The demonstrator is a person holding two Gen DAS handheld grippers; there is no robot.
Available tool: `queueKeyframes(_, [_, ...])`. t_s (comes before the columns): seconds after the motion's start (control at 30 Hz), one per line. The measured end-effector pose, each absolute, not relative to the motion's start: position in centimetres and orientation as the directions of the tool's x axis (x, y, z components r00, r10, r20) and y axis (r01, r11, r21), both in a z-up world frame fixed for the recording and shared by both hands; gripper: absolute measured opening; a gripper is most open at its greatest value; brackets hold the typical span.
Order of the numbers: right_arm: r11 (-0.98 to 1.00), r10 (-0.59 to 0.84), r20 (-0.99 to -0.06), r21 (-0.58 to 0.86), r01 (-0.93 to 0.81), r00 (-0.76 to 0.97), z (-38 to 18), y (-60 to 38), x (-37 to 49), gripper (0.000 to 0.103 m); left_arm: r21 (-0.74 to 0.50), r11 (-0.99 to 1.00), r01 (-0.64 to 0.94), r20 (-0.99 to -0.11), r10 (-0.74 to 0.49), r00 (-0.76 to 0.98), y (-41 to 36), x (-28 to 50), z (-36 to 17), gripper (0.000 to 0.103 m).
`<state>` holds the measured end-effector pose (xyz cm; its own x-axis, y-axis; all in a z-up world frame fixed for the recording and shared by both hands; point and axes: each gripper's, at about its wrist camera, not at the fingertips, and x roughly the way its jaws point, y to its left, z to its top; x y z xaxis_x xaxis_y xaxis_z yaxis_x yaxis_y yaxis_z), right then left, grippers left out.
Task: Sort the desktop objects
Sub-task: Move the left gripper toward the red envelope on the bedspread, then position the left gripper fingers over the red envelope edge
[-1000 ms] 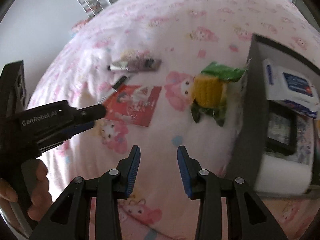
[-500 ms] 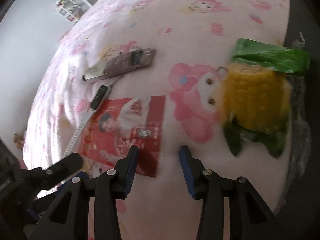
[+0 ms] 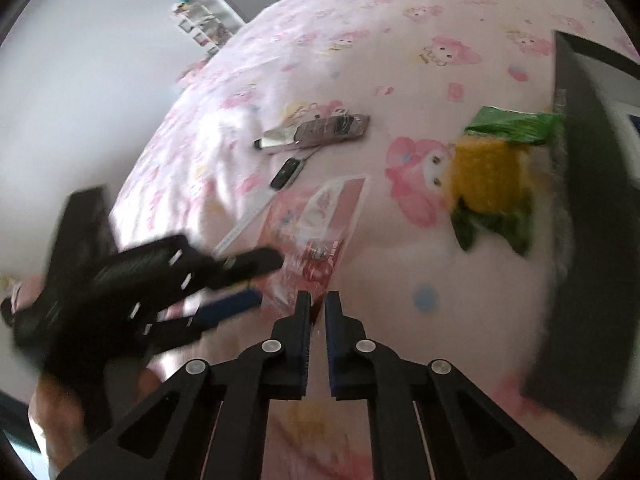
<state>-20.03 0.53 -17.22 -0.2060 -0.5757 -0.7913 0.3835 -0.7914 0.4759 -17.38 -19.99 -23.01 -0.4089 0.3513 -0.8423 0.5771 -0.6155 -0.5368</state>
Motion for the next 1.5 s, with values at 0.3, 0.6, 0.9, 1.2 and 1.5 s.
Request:
queueKeyframes(0.3, [-0.834,-0.477,-0.844,0.345,0.43,-0.248,-16.3,5.6,-16.6,0.004,-0.419,-0.711,0.566,-0.9,0.24,-0.365,-18.6,-16.2,-21.8,0.053])
queueKeyframes(0.6, [-0.837,-0.463,-0.879,0.392,0.381,-0.112,-21.6,9.0,-16.3,0.005,-0.418,-0.761,0.495,-0.907,0.319,-0.276,-14.5,-16.9,-23.9,0.053])
queueKeyframes(0.9, [-0.79,-0.605,-0.776,0.556,0.26,-0.18,-22.3,12.4,-17.3,0.007,-0.393,-0.808,0.439,-0.918,0.321,-0.231,-13.2,-17.2,-24.1,0.053])
queueKeyframes(1.2, [-0.841,-0.532,-0.817,0.481,0.247,-0.221,-21.8,13.2,-17.1,0.007,-0.404,-0.819,0.408,-0.903,0.286,-0.321,-13.5,-16.4,-21.0,0.059])
queueKeyframes(1.5, [-0.812,-0.574,-0.795,0.52,0.266,-0.195,-21.8,13.3,-17.2,0.007,-0.343,-0.859,0.38,-0.935,0.276,-0.222,-12.4,-16.4,-22.4,0.039])
